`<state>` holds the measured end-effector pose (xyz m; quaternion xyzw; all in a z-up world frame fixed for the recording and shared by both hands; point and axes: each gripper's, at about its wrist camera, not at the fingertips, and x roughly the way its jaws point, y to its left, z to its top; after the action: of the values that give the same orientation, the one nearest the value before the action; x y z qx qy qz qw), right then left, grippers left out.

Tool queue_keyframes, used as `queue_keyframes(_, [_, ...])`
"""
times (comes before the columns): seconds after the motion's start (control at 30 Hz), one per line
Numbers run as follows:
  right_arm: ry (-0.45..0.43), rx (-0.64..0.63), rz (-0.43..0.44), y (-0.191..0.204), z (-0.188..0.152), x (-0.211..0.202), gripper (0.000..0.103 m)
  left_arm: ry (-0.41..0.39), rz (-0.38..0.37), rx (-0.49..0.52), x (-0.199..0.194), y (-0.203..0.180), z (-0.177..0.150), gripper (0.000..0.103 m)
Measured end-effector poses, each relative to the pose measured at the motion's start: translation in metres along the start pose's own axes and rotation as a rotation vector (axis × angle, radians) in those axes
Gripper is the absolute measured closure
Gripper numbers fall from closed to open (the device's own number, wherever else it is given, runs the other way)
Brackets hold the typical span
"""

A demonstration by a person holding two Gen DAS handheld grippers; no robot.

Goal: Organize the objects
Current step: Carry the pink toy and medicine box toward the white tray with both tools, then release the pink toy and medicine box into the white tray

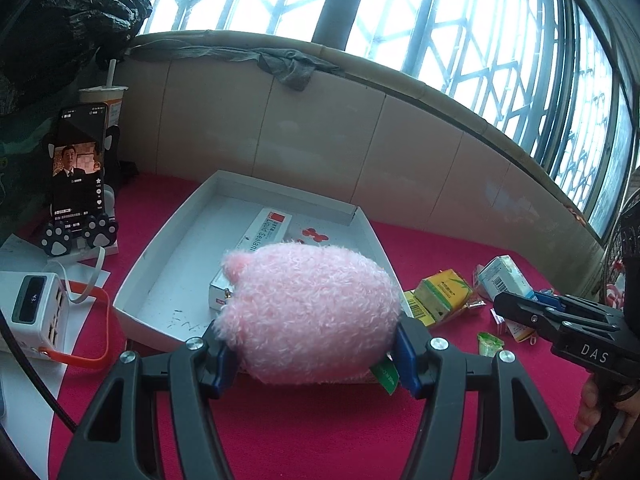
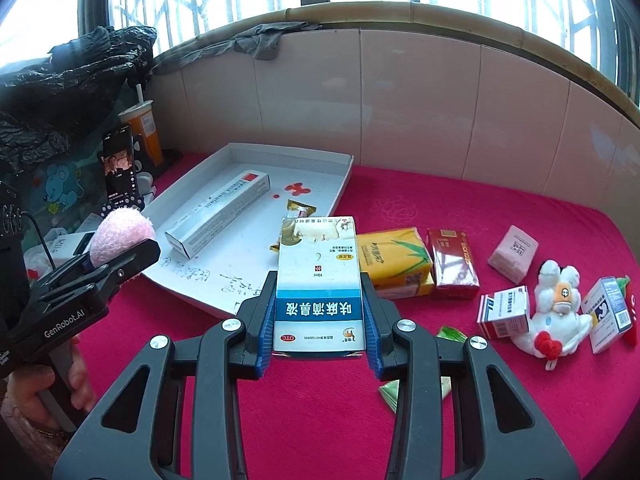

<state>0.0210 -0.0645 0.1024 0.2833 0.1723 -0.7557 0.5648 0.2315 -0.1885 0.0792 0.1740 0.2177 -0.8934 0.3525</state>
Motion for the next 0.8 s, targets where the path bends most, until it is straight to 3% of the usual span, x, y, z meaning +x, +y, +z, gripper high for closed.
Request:
queue_keyframes(0.43, [0.006,-0.01,0.034,0.016,0.023,0.017,0.067,-0.005,0.032,0.015,0.005,0.013,0.018,0.04])
queue_keyframes(0.8, [0.049,0.053,0.049,0.019,0.052,0.058,0.067,0.046,-0.049,-0.051,0.04,0.033,0.07,0.04])
